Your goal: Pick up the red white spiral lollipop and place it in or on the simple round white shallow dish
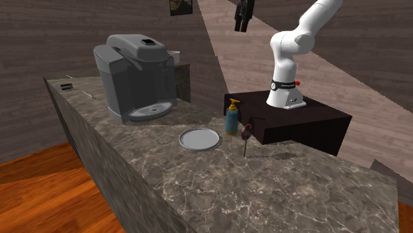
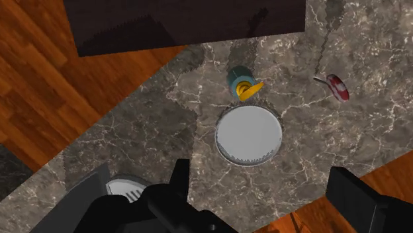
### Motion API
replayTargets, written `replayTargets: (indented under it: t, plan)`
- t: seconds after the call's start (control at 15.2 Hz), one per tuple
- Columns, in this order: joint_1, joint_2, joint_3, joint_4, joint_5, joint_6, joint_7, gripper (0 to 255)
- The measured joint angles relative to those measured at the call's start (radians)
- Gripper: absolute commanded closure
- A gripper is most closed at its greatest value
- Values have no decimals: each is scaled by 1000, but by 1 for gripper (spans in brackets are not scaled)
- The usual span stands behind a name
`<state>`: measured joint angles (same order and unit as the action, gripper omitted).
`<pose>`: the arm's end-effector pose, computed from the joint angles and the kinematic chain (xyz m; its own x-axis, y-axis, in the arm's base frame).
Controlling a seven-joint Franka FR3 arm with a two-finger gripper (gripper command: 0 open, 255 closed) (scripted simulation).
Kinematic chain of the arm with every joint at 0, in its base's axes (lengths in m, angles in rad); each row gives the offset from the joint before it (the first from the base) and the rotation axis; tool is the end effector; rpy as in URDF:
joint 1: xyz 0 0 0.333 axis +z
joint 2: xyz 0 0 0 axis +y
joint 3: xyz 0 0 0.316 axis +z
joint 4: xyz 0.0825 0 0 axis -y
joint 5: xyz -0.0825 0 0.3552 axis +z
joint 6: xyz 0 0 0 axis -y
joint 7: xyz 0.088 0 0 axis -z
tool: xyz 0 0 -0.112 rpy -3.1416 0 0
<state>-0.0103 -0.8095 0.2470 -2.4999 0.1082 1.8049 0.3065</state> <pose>0.2828 0.0938 0.5400 0.9815 -0.1517 0.1171 -0.1570 -0.9869 0.0370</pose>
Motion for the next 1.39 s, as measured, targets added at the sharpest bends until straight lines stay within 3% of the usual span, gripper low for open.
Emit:
replayTargets:
  t: [0.4,0.79,1.12,1.39]
  plan:
    - [7,40,145,-115,98,140,220,0]
    - [-13,178,303,-161,177,314,436,0]
    - [-71,358,454,-147,190,476,635,0]
    - [-155,533,590,-109,125,599,835,0]
